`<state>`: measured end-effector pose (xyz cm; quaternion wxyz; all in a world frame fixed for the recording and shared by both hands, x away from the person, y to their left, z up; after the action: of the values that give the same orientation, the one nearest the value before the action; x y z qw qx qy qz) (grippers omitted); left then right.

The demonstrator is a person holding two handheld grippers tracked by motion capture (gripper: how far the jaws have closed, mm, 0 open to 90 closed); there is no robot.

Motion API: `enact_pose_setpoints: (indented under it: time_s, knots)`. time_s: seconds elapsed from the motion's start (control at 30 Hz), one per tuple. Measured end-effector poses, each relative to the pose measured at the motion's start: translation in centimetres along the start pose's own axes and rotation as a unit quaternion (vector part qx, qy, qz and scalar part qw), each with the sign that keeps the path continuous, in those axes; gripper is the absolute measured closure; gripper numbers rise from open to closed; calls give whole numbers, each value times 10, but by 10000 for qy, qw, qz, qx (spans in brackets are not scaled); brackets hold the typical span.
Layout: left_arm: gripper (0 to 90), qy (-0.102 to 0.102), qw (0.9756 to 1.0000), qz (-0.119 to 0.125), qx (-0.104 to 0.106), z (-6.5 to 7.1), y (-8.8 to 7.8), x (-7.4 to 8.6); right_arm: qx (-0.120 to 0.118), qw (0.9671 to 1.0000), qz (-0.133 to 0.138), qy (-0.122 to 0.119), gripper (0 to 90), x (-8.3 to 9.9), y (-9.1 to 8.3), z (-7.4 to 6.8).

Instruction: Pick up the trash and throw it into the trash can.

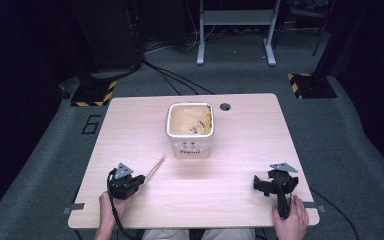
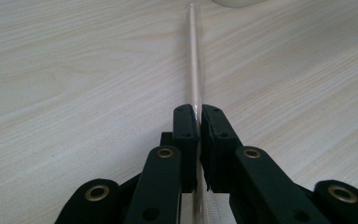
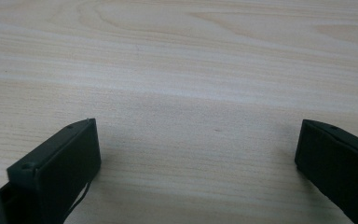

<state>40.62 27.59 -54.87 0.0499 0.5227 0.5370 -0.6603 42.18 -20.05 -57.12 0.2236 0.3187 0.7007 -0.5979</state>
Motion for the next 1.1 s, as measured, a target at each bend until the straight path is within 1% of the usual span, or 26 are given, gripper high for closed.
enact_pose_setpoints:
  time_s: [0.17, 0.27, 0.33, 0.57, 0.7, 0.87, 1.1]
  knots:
    - [851, -1, 10000, -13, -3, -1, 1, 0, -1, 10000, 3, -4, 0, 0, 0, 0]
    - [852, -12, 10000, 16, 13, -2, 0, -1, -2, 10000, 2, -6, 0, 0, 0, 0]
    - [852, -40, 10000, 32, -13, -2, 0, -2, 1, 10000, 2, -3, 0, 0, 0, 0]
    - [851, -32, 9999, 121, -53, -6, -5, -8, -9, 10000, 2, -4, 0, 0, 0, 0]
    - [851, -77, 9998, 170, -50, -8, -7, -10, 1, 10000, 0, 3, 0, 0, 0, 0]
    - [852, -118, 9996, 246, -113, -13, -11, -15, -7, 10000, -3, 4, 0, 0, 0, 0]
    - [851, -52, 9995, 274, -117, -15, -13, -22, 1, 10000, 2, -2, 0, 0, 0, 0]
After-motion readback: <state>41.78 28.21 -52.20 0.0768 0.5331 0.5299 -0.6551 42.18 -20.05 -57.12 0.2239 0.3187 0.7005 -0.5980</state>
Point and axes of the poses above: each handheld gripper's, and its own axes: y roughly forward along the jaws, x roughly out of its underside, z roughly to its right, the point moved 6 cm from there along y, roughly forward along the jaws, and after that the axes turned 14 degrees about y, right-handed, at the moved point
